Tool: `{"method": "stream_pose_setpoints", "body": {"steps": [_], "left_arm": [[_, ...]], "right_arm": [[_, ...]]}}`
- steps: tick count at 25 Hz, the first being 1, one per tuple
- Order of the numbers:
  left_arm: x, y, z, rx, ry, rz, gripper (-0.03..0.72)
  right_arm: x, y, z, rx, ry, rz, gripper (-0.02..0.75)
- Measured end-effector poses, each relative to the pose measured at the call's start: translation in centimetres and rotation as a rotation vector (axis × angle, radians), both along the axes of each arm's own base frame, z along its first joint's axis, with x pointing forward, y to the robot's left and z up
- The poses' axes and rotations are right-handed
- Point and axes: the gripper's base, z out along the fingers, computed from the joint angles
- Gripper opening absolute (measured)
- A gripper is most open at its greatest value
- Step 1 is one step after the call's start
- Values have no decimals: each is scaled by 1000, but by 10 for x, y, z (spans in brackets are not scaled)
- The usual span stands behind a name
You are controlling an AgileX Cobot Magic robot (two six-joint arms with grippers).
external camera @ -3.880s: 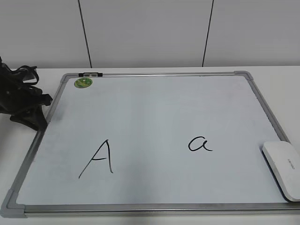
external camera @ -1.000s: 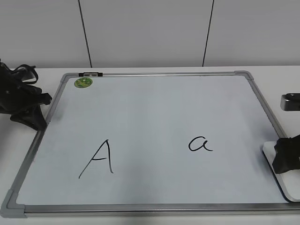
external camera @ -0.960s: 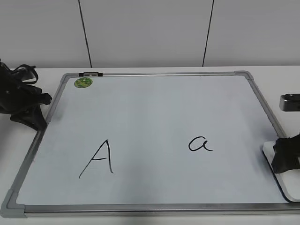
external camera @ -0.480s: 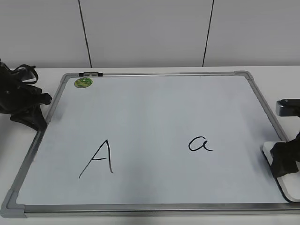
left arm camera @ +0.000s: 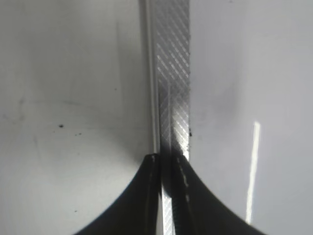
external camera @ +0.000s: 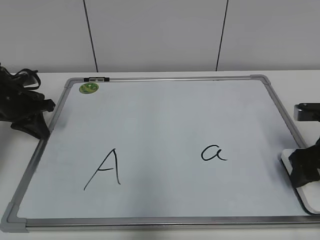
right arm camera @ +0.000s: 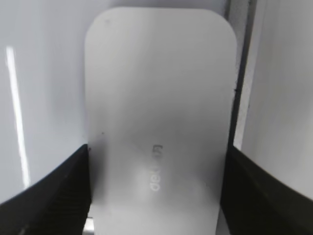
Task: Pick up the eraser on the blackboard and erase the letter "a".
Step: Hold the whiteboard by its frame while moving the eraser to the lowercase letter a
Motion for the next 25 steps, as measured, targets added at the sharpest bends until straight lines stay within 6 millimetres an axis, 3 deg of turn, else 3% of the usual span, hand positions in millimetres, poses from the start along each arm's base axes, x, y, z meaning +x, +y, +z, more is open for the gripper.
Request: {"method": "stream_pose_setpoints", "body": {"steps": [13,17,20,25], "left_arm": [[0,0,0,0,0,0,29],[0,0,0,0,1,-1,29],[0,0,0,0,1,-1,29],[0,0,0,0,0,-1,29]], "right_arm": [[25,5,45,61,40,9,542],[33,22,57,74,-2,75,542],[38,48,65,75,-36,161,542],[55,81,65,74,-51,259,542]]}}
